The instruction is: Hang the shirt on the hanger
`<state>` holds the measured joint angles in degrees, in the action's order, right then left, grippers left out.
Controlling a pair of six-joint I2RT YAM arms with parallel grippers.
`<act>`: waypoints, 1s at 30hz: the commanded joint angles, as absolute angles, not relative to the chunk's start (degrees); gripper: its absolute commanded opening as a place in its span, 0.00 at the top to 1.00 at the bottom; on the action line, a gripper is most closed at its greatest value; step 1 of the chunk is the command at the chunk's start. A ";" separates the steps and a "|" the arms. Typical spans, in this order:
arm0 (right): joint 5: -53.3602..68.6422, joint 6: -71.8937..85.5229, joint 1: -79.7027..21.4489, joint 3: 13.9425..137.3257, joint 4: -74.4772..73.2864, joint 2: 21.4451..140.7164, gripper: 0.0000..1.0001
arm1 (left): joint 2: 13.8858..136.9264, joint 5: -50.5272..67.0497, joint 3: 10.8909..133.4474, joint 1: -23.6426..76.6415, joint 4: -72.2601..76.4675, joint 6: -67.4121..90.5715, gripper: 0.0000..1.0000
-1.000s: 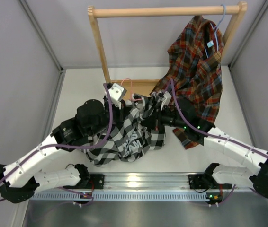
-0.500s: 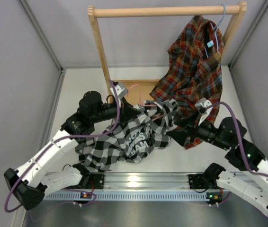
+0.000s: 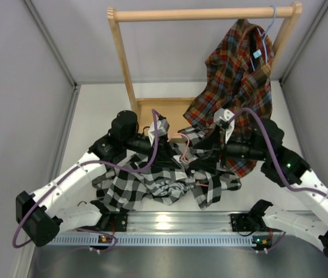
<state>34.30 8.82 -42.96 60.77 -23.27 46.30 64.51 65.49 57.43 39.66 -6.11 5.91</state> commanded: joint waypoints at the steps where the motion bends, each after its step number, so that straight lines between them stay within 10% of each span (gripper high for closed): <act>1: 47.43 10.45 -42.45 62.32 -10.39 49.82 0.32 | 64.69 71.11 59.33 40.17 -0.88 5.71 1.00; 12: 54.31 17.31 -42.71 59.06 5.80 56.16 0.73 | 67.94 71.81 60.29 41.22 -0.88 5.89 1.00; 20: 53.09 15.21 -42.54 55.29 5.28 53.62 0.71 | 67.15 70.75 61.35 41.22 -0.88 6.15 1.00; 25: 51.59 14.33 -42.54 54.40 4.92 51.68 1.00 | 67.32 71.11 61.35 41.31 -0.88 6.33 1.00; 30: 49.31 13.80 -42.54 54.49 5.01 49.75 1.00 | 67.50 68.74 62.14 41.31 -0.97 6.77 0.92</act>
<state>48.95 14.59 -42.85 53.98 0.78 52.64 68.29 69.06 59.51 41.67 -4.62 7.20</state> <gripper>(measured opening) 0.022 0.114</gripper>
